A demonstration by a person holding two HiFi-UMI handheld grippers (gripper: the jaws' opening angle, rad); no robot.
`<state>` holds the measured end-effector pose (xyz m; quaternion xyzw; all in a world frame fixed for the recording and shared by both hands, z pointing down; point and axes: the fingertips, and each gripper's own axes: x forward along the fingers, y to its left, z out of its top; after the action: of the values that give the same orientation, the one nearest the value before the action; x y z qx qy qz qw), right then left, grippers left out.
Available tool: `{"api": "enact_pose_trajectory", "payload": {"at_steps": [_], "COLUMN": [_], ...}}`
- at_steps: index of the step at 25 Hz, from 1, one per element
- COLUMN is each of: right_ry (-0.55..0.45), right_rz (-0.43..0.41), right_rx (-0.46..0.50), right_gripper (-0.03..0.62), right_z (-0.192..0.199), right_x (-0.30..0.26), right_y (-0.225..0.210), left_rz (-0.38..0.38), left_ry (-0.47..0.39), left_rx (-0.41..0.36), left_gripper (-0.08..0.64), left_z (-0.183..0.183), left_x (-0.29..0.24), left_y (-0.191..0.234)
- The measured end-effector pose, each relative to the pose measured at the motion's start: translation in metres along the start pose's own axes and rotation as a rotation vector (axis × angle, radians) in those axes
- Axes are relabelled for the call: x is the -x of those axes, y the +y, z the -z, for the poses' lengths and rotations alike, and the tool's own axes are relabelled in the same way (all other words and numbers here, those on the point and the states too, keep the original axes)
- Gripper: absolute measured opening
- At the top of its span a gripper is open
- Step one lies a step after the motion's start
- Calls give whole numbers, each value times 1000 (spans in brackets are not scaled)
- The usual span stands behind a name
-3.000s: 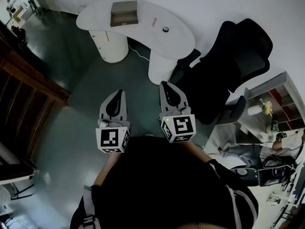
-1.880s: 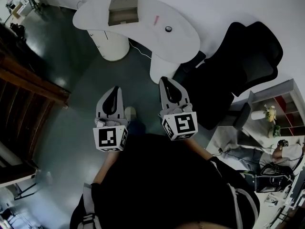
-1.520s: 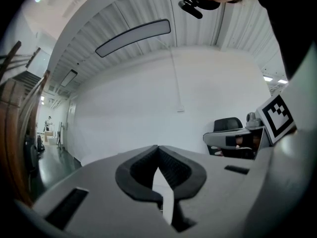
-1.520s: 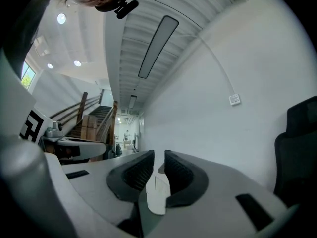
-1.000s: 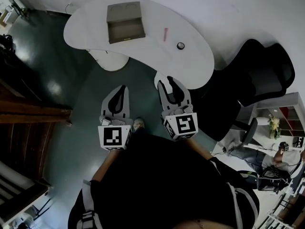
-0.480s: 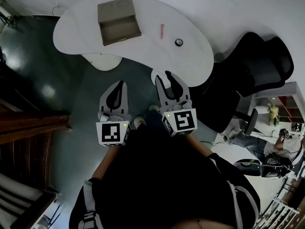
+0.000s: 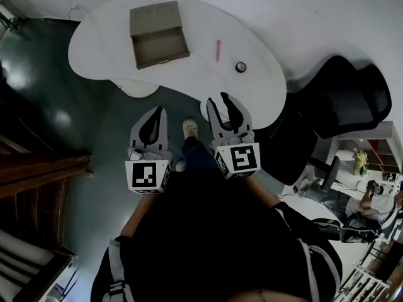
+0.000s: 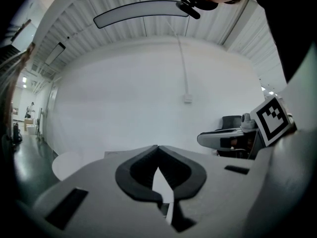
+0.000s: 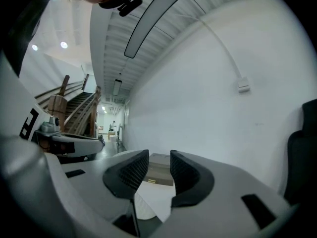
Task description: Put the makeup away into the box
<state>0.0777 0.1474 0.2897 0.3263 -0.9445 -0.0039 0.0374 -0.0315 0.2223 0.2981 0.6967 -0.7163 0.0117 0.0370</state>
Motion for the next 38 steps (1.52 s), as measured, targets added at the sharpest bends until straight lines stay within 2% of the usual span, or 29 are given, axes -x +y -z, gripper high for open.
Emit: {"api": "enact_pose_trajectory", "payload": {"at_steps": [16, 21, 26, 32, 35, 38], "right_ry": [75, 96, 119, 163, 181, 203], "right_rz": [-19, -34, -30, 7, 18, 42], "right_rx": [-9, -19, -35, -51, -64, -74], "right_gripper": [143, 143, 143, 143, 143, 143], "right_z": [19, 30, 43, 61, 73, 88], "right_x": [-138, -166, -182, -199, -208, -216], "right_y": [-81, -104, -119, -140, -148, -154], "left_rz": [-15, -14, 11, 27, 51, 91], "left_ry": [9, 25, 69, 29, 102, 123], "left_rx": [12, 7, -54, -45, -73, -90], "left_gripper": [6, 6, 6, 6, 6, 6], "left_z": [-5, -4, 2, 2, 18, 31], "left_x": [-143, -183, -206, -233, -245, -257], "left_y": [50, 53, 51, 53, 57, 57]}}
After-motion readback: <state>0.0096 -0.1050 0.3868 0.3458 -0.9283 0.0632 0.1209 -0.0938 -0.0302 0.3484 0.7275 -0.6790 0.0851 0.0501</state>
